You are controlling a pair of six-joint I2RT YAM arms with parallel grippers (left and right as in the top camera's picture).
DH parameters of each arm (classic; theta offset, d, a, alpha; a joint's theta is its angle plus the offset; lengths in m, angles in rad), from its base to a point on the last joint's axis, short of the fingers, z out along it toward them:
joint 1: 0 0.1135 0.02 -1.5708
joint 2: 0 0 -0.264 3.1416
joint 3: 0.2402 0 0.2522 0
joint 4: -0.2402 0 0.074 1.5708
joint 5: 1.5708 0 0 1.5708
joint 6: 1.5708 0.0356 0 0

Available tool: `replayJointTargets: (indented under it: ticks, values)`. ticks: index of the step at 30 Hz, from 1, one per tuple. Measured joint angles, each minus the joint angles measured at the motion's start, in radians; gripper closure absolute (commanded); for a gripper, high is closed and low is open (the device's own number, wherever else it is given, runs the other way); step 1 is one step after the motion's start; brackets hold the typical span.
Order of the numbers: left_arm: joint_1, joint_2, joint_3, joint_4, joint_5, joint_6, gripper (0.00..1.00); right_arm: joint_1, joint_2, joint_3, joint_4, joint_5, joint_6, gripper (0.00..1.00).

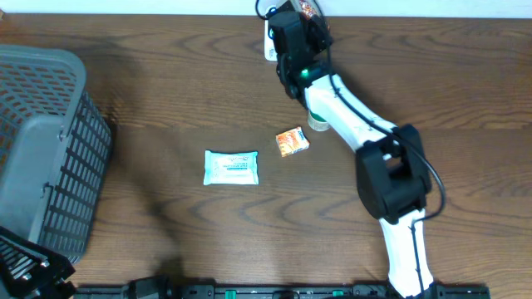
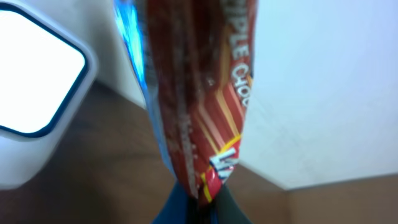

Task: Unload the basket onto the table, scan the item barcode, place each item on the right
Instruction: 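Carry the Top bar up to the scanner and hold it there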

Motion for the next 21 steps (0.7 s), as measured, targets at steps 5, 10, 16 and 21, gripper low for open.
replayJointTargets:
  ticks: [5, 10, 16, 21]
  values:
    - [0.0, 0.0, 0.0, 0.0, 0.0, 0.0, 0.16, 0.0, 0.079, 0.005, 0.214, 0.057, -0.228, 0.99]
    - [0.0, 0.0, -0.001, 0.0, 0.0, 0.0, 0.16, 0.0, 0.147, 0.007, 0.284, 0.078, -0.399, 0.99]
    - [0.0, 0.0, -0.015, 0.0, 0.0, 0.0, 0.16, 0.002, 0.224, 0.007, 0.291, 0.08, -0.479, 0.99]
    - [0.0, 0.0, -0.019, 0.0, 0.0, 0.0, 0.16, 0.003, 0.24, 0.007, 0.303, 0.079, -0.509, 0.99]
